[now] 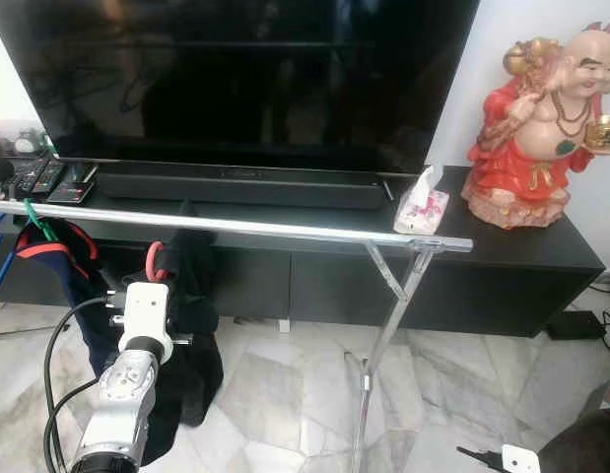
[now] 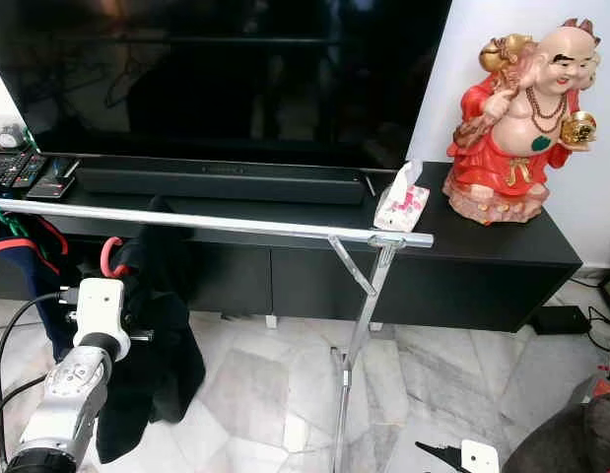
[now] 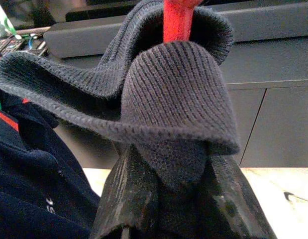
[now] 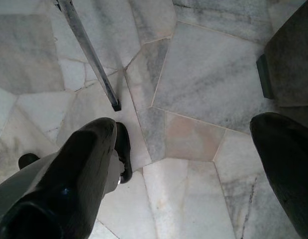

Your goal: Hang hanger

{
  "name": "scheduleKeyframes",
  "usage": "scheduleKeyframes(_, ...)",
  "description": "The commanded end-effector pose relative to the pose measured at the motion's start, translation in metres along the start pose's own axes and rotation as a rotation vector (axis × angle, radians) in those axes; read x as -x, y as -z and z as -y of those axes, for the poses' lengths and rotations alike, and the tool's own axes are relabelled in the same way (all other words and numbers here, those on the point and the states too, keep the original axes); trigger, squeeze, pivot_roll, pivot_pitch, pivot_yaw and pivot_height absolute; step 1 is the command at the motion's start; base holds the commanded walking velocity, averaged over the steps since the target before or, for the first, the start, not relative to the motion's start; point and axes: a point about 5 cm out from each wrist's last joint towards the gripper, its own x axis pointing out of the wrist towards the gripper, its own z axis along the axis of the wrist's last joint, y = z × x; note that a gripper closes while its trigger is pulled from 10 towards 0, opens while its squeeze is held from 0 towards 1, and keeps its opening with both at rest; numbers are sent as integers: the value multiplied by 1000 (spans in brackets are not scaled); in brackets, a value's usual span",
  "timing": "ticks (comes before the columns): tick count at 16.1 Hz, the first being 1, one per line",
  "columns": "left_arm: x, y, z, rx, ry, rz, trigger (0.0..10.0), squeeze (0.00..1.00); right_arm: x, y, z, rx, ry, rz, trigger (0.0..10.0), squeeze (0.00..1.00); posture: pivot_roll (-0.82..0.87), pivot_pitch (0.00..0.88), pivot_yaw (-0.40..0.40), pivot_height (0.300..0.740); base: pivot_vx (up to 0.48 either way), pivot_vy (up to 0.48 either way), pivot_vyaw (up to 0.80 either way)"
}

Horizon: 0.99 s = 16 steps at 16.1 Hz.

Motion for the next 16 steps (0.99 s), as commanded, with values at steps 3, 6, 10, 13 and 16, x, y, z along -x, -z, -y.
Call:
scheduleKeyframes(3,-1,-12,1,11,15,63,10000,0,1,2,1,3,4,-4,10000,0,-42,0,-34,740,0,0,0)
scheduleKeyframes(6,-2,-14,5,13,31,70,10000,0,0,2,1,6,1,-3,10000,0,-39,0,-34,740,0,0,0)
scheduleKeyframes(10,-4,-16,6,13,36,75,10000,0,0,2,1,9,2,-4,10000,0,-39,0,-34,740,184,0,0)
scheduleKeyframes(13,-5,-17,8,15,42,79,10000,0,0,2,1,12,2,-6,10000,0,-41,0,-34,740,269,0,0)
scheduleKeyframes(16,-5,-18,10,11,49,81,10000,0,0,2,1,14,3,-9,10000,0,-44,0,-37,740,279,0,0)
